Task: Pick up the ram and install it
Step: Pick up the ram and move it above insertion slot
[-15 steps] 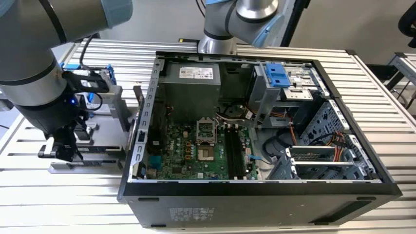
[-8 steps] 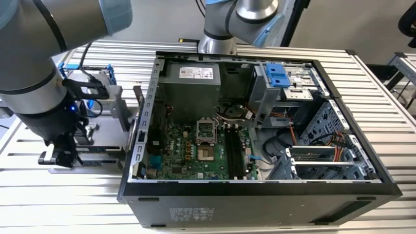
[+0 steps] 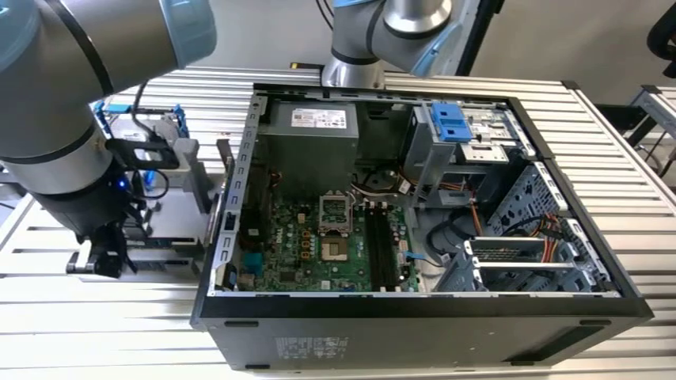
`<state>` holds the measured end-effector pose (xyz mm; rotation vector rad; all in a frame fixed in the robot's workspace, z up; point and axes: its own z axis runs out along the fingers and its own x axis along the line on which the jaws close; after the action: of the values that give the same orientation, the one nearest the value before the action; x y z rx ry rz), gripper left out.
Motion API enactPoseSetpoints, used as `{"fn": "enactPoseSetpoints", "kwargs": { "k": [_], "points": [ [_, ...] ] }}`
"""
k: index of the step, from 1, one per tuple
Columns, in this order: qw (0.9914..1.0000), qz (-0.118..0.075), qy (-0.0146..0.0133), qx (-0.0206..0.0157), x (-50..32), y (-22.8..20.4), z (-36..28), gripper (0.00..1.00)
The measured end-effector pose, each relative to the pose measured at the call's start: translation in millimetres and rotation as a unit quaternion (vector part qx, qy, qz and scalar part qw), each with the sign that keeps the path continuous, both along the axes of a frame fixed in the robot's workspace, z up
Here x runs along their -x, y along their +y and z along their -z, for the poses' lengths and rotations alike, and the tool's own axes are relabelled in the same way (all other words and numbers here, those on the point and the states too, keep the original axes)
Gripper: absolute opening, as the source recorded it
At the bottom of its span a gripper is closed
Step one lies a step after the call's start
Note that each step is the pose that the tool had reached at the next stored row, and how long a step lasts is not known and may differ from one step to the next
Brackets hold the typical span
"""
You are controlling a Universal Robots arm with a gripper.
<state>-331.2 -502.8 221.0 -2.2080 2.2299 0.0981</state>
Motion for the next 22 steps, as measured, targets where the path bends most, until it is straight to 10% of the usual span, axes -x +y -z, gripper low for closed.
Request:
{"fn": "enactPoseSetpoints", "kwargs": {
  "k": [22],
  "points": [
    [0.99996,0.0,0.0002,0.0091,-0.2,6.4,27.7,1.0]
  ]
}}
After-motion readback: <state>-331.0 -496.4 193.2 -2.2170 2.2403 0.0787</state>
